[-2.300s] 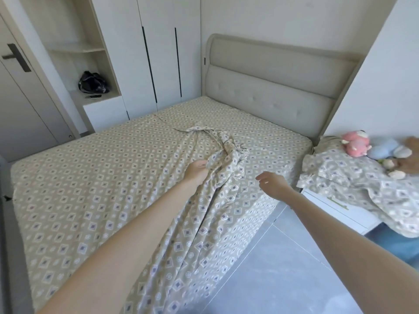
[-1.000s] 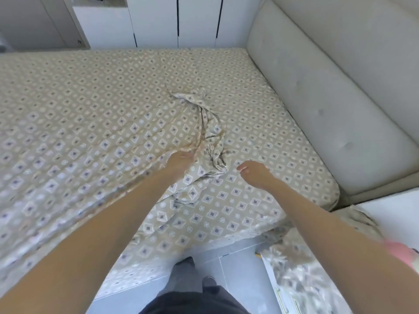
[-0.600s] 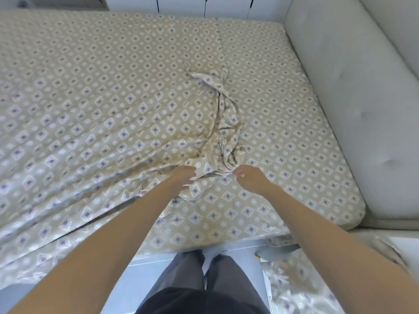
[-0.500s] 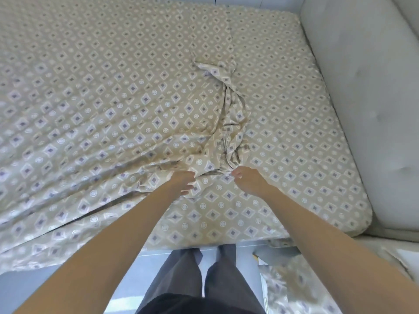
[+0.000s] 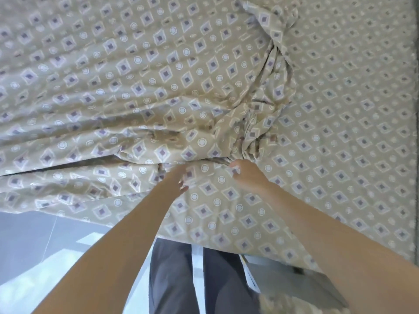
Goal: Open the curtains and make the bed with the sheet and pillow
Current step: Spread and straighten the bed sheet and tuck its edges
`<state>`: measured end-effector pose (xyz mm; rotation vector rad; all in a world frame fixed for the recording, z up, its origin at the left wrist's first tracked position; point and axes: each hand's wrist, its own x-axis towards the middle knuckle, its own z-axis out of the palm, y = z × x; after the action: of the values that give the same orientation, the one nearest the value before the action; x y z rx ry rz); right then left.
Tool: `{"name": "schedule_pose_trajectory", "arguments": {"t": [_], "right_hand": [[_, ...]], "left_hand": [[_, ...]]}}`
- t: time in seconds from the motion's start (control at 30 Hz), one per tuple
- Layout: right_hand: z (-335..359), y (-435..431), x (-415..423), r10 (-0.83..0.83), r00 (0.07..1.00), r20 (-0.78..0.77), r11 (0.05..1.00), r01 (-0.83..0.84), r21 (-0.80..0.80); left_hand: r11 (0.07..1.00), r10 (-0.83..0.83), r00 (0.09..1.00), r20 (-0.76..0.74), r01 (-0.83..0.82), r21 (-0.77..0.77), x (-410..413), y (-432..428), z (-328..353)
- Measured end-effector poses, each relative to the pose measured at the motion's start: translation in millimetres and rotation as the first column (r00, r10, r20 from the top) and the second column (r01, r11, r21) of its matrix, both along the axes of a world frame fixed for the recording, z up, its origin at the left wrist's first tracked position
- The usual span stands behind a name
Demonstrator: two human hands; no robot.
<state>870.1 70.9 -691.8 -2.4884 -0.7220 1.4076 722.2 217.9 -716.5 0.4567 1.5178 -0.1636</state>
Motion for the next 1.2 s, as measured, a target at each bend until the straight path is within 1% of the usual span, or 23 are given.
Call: {"name": "schedule_pose_trajectory", "arguments": {"t": [0.07, 0.17, 0.27, 0.33, 0.43, 0.53, 0.6, 0.67, 0.77, 0.87, 0.93, 1.0, 1.07, 1.1, 1.2], "right_hand": [[-17, -1, 5, 0.015, 1.000, 0.014, 1.000, -0.015, 0.010], [-32, -3, 8, 0.051, 0.998, 0.035, 0.999, -0.051, 0.012], [-37, -8, 8, 0.080, 0.996, 0.046, 0.997, -0.080, 0.011], [-34, -13, 7, 0.078, 0.996, 0.041, 0.997, -0.079, 0.018], [-27, -21, 5, 0.081, 0.995, 0.058, 0.996, -0.083, 0.029], [-13, -23, 0, 0.071, 0.997, 0.038, 0.997, -0.073, 0.036], [-3, -21, -4, 0.056, 0.997, 0.051, 0.996, -0.060, 0.065], [5, -21, -8, 0.046, 0.996, 0.082, 0.992, -0.054, 0.110], [17, -18, -15, 0.042, 0.993, 0.111, 0.984, -0.060, 0.167], [29, -17, -27, 0.121, 0.983, 0.139, 0.981, -0.139, 0.133], [30, -17, -32, 0.221, 0.957, 0.187, 0.969, -0.238, 0.070], [41, -18, -56, 0.313, 0.920, 0.235, 0.944, -0.329, 0.031], [50, -19, -74, 0.331, 0.900, 0.284, 0.937, -0.349, 0.012], [55, -22, -86, 0.321, 0.904, 0.282, 0.942, -0.335, 0.001], [64, -32, -110, 0.275, 0.923, 0.267, 0.960, -0.277, -0.034]], "left_hand": [[0.999, 0.042, 0.999, 0.010, -0.042, 0.015, 1, 0, -16], [0.999, 0.017, 0.999, -0.045, -0.014, 0.052, 2, 0, -31], [0.999, -0.016, 0.995, -0.098, 0.019, 0.035, -2, 0, -36], [0.997, -0.018, 0.998, -0.061, 0.023, 0.077, -9, -1, -36], [0.995, -0.041, 0.999, 0.007, 0.040, 0.096, -16, -4, -24], [0.990, -0.086, 0.991, 0.101, 0.075, 0.117, -17, -11, -3], [0.983, -0.129, 0.983, 0.134, 0.108, 0.149, -16, -15, 9], [0.970, -0.178, 0.973, 0.148, 0.149, 0.191, -19, -20, 22], [0.950, -0.247, 0.961, 0.124, 0.215, 0.229, -30, -26, 44], [0.901, -0.394, 0.911, 0.122, 0.357, 0.247, -50, -34, 73], [0.853, -0.497, 0.860, 0.120, 0.457, 0.254, -60, -39, 84], [0.802, -0.580, 0.803, 0.138, 0.532, 0.272, -83, -42, 104], [0.752, -0.648, 0.749, 0.142, 0.598, 0.277, -99, -43, 114], [0.728, -0.675, 0.724, 0.139, 0.625, 0.280, -110, -43, 121], [0.714, -0.689, 0.711, 0.139, 0.634, 0.298, -129, -42, 133]]}}
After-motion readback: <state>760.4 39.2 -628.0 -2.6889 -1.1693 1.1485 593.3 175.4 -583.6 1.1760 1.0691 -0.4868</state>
